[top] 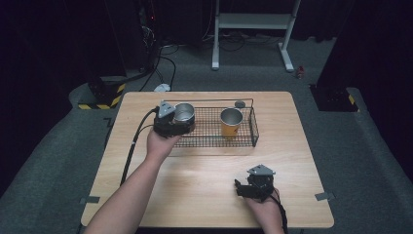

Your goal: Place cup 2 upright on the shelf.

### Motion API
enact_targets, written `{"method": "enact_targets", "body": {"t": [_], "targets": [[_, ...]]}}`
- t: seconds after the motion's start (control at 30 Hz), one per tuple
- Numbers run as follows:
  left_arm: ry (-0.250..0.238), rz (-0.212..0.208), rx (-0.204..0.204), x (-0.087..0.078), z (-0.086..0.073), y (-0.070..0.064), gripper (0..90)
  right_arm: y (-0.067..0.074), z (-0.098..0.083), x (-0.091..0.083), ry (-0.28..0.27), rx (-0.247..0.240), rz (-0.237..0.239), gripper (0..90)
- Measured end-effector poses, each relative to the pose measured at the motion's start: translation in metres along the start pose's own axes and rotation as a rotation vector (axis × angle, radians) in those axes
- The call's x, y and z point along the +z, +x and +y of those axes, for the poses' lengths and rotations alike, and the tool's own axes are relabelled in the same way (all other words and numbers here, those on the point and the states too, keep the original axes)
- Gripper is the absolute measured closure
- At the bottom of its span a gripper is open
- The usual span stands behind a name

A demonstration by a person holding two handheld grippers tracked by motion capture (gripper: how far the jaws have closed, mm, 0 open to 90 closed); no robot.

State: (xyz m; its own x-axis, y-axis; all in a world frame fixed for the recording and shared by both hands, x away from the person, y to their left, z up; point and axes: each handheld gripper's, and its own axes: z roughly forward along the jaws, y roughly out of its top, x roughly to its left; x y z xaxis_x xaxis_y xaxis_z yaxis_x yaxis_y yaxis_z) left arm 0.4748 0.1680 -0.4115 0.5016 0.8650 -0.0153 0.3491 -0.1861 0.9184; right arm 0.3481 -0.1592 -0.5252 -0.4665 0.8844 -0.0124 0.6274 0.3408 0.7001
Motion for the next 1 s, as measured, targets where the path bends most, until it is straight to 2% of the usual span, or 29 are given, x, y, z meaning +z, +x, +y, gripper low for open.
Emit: {"method": "enact_targets", "body": {"t": [0.3, 0.4, 0.63, 0.67, 0.73, 0.77, 1.0], "targets": [[0.032, 0.022, -0.026, 0.021, -0.009, 0.008, 18.8, 0.0, 0.0, 0.0, 0.0, 0.0, 0.001, 12.4], [0.063, 0.028, -0.007, 0.03, -0.01, 0.008, 18.9, 0.0, 0.0, 0.0, -0.001, -0.003, 0.0, 12.4], [0.082, 0.028, -0.013, 0.038, -0.01, 0.008, 18.8, 0.0, 0.0, 0.0, 0.0, -0.002, 0.001, 12.4], [0.096, 0.022, -0.032, 0.041, -0.011, 0.009, 18.8, 0.0, 0.0, 0.0, 0.001, 0.002, 0.002, 12.4], [0.105, 0.019, -0.045, 0.042, -0.011, 0.01, 18.8, 0.0, 0.0, 0.0, 0.001, 0.001, 0.002, 12.4], [0.115, 0.03, -0.047, 0.045, -0.012, 0.011, 18.8, 0.0, 0.0, 0.0, 0.001, 0.002, 0.002, 12.4], [0.137, 0.04, -0.059, 0.05, -0.015, 0.012, 18.8, 0.0, 0.0, 0.0, -0.001, -0.002, 0.002, 12.4]]}}
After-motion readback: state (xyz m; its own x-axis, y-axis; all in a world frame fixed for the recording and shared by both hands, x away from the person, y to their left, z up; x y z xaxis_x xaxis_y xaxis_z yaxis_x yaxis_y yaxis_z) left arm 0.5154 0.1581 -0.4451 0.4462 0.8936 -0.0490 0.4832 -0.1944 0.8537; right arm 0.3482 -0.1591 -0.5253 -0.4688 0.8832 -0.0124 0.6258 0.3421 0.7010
